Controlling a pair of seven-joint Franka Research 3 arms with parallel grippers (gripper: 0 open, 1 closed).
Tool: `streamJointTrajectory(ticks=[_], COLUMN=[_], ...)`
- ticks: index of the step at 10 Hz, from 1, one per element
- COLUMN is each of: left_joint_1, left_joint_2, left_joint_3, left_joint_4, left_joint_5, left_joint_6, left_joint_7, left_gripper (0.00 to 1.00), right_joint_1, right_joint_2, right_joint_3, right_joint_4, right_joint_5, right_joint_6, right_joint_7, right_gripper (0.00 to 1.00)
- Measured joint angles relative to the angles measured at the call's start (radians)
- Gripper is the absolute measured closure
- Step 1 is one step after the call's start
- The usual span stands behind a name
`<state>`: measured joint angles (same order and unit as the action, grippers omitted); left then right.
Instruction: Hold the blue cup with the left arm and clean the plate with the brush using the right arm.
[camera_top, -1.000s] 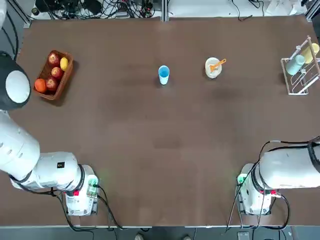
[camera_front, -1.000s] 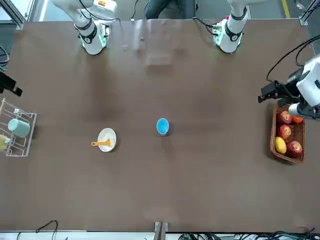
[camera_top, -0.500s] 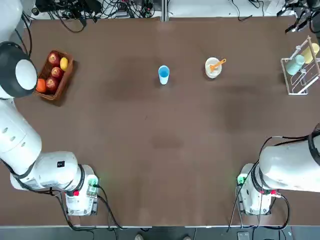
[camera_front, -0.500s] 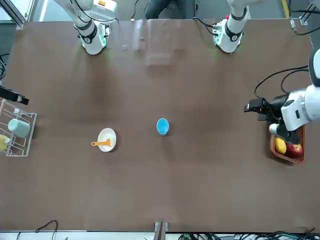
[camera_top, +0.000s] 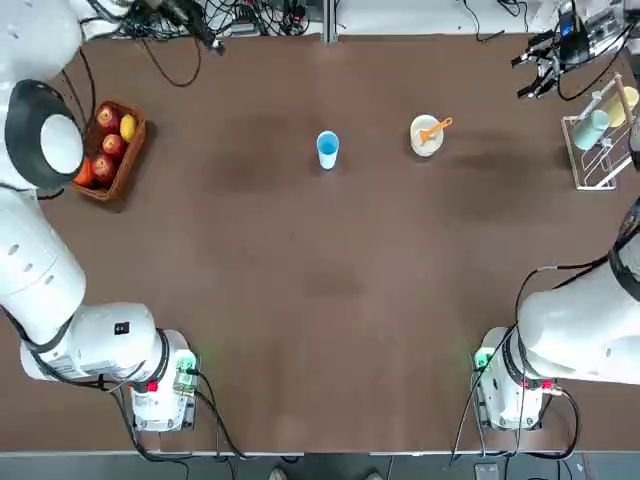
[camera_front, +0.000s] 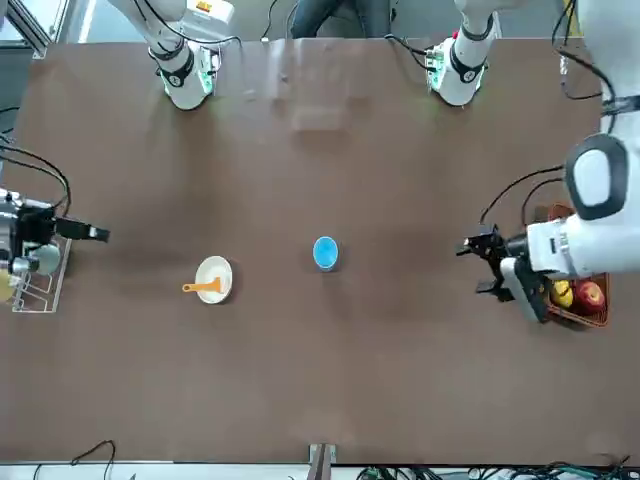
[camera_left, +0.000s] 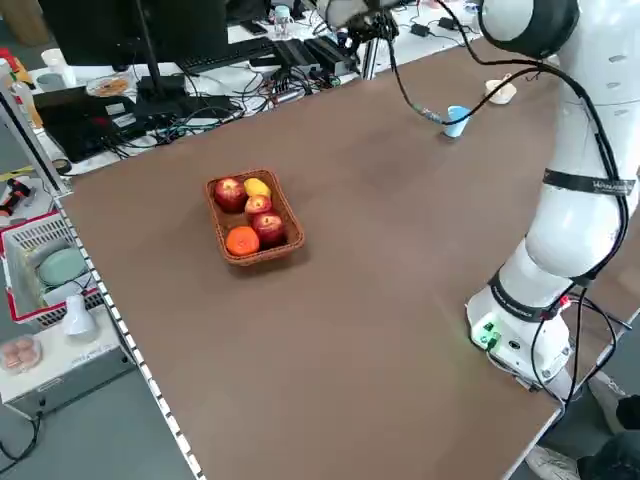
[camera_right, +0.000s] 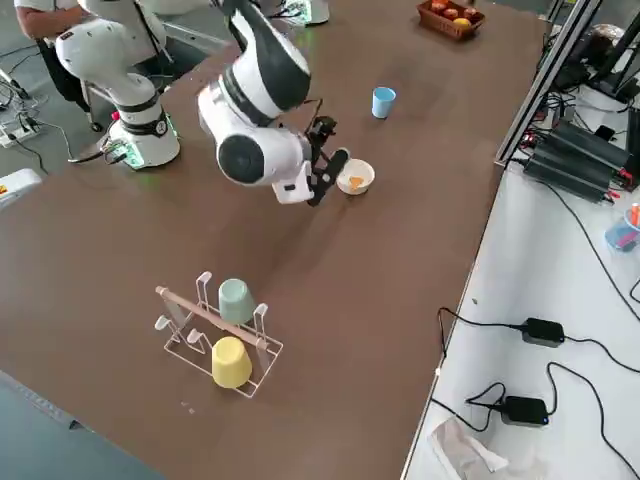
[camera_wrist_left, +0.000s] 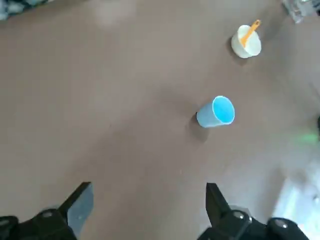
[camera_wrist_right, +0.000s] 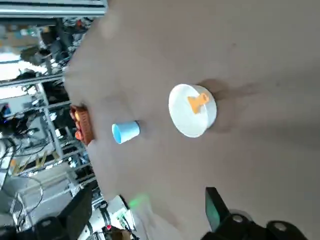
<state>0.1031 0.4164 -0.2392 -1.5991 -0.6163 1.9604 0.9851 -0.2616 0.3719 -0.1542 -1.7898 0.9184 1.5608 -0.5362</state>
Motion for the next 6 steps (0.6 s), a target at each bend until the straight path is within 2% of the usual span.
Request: streamJointTrajectory(ticks=[2, 4, 6], left_joint_1=[-0.001, -0.002, -0.004], left_joint_2=[0.078, 0.141, 0.175], left_joint_3=[-0.055, -0.068, -0.084], left_joint_4=[-0.038, -0.047, -0.063], left_joint_5=[-0.066, -0.084, -0.111], left_joint_6=[0.113, 0.143, 0.156], left_joint_7=[0.263, 0.505, 0.62], left_gripper=[0.01, 0.0, 0.0], right_joint_1=[0.001, 0.008, 0.037], right_joint_2=[0.073, 0.13, 0.174], right_joint_3=[0.004, 0.021, 0.038], right_joint_4=[0.0, 0.002, 0.003], right_joint_5=[0.056, 0.093, 0.116], right_joint_6=[0.002, 0.006, 0.045], right_joint_7=[-0.177, -0.243, -0.263], right_gripper=[0.0, 0.0, 0.0])
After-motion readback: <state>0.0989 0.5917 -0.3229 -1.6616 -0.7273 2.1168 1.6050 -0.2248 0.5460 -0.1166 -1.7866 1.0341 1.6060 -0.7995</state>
